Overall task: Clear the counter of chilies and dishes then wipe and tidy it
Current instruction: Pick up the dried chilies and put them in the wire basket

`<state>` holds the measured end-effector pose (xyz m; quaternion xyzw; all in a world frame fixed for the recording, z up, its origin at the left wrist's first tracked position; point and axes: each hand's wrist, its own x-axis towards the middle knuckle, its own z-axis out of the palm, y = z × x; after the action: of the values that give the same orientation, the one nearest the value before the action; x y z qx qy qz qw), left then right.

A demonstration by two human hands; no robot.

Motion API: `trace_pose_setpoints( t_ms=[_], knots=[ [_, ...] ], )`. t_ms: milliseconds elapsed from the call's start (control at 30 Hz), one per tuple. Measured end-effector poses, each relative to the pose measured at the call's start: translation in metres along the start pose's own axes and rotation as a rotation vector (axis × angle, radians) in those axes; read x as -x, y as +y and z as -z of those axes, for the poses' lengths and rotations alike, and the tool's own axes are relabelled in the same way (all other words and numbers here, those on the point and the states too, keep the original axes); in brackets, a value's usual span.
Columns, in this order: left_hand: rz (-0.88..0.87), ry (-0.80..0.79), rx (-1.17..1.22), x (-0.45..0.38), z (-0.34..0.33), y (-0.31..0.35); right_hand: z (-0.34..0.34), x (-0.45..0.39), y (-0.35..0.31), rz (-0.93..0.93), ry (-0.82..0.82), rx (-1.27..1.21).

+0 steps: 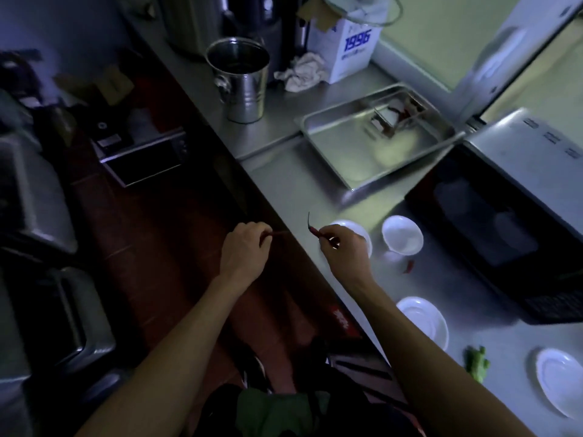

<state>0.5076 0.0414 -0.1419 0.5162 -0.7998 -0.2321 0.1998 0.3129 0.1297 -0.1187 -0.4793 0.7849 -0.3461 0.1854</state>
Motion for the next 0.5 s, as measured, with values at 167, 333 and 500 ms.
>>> trace_pose_setpoints(
  t_ms=[167,333,500],
  knots=[
    [0.075,0.050,-0.003,-0.016,0.022,-0.028,-0.024,-0.029,-0.032,0.080,-0.045,-0.022],
    [0.084,0.048,-0.022,-0.053,0.029,-0.040,-0.042,-0.078,-0.032,0.121,-0.090,-0.030],
    [0.016,0.024,-0.076,-0.123,0.026,-0.031,-0.049,-0.140,-0.019,0.087,-0.042,-0.093]
  ],
)
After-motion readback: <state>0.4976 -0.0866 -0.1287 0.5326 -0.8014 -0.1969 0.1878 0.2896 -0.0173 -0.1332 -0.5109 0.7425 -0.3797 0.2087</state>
